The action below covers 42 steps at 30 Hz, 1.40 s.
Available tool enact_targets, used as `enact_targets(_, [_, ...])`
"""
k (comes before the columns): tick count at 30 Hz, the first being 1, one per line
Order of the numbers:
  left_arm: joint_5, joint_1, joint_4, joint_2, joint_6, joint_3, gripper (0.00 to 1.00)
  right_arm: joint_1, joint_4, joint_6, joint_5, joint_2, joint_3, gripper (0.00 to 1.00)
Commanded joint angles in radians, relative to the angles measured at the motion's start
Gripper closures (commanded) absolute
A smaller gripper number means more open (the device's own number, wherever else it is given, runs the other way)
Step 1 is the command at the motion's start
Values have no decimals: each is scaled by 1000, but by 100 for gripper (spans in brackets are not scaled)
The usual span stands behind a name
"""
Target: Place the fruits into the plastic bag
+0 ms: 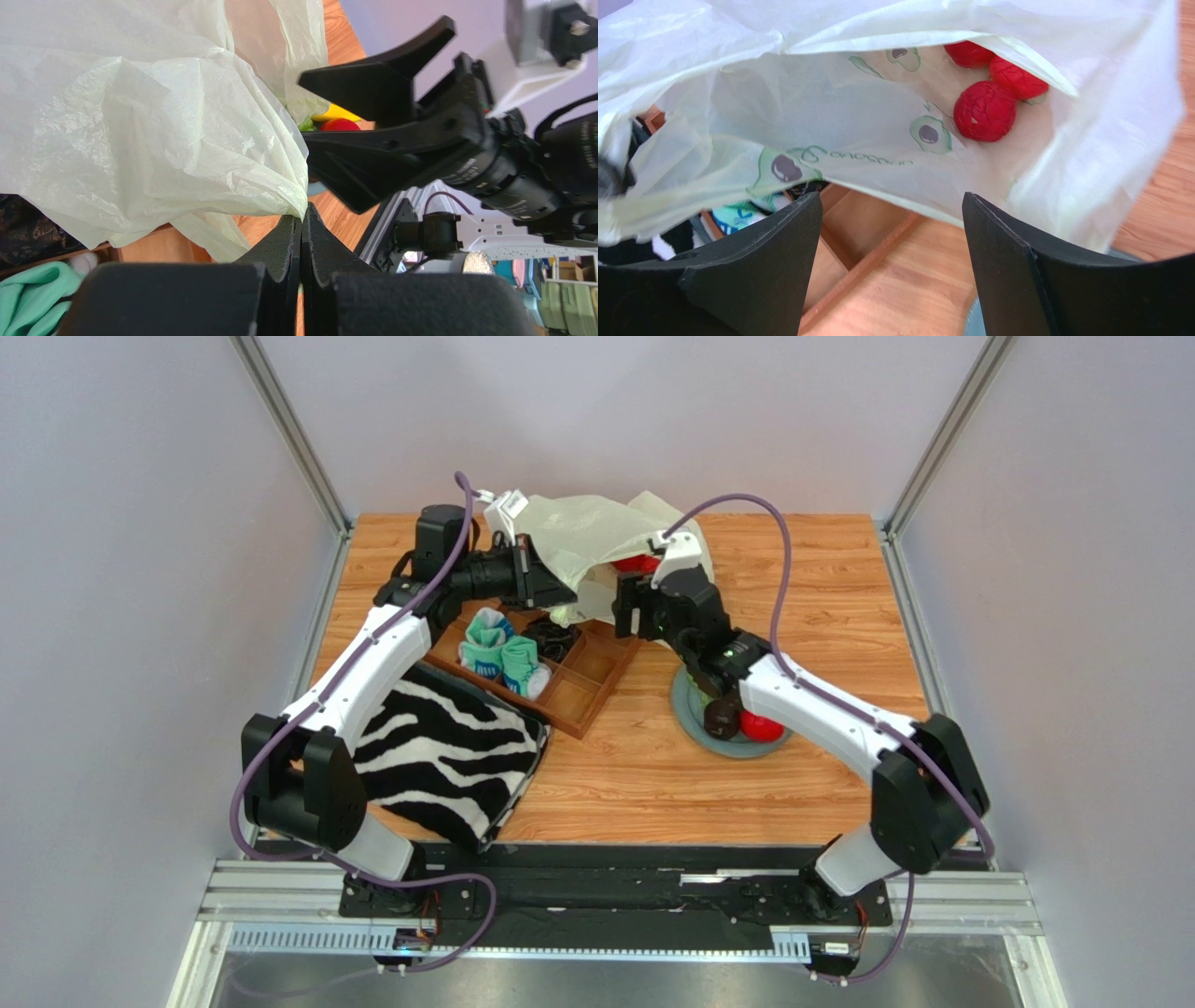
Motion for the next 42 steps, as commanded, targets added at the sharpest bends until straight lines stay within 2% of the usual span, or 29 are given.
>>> enact_targets(1, [15,6,18,-17,-6,39,100,-8,-32,1,16,-174,-78,23])
enact_targets(7, [15,6,18,-19,-6,40,100,-18,-259,-27,137,-309,-107,24])
enact_targets(10, [14,6,18,-20,-6,39,100,-52,-369,10,161,-364,-130,24])
enact_targets(14, [14,6,18,-16,-4,39,100,-118,-513,54,146,-415,-161,23])
enact_targets(18, [15,6,20,-16,-8,39,100,-221,-663,64,68,-440,-198,23])
enact_targets(21, [14,6,20,-17,-6,39,100,-273,-719,65,30,-455,-227,24])
enact_targets(27, [12,6,18,-17,-6,39,100,-342,-736,67,-1,-435,-273,23])
enact_targets(33, [14,6,20,-16,-6,39,100,-345,-701,87,-58,-388,-270,21])
enact_targets(42, [14,6,20,-20,-4,37,100,-347,-672,91,-50,-320,-281,19])
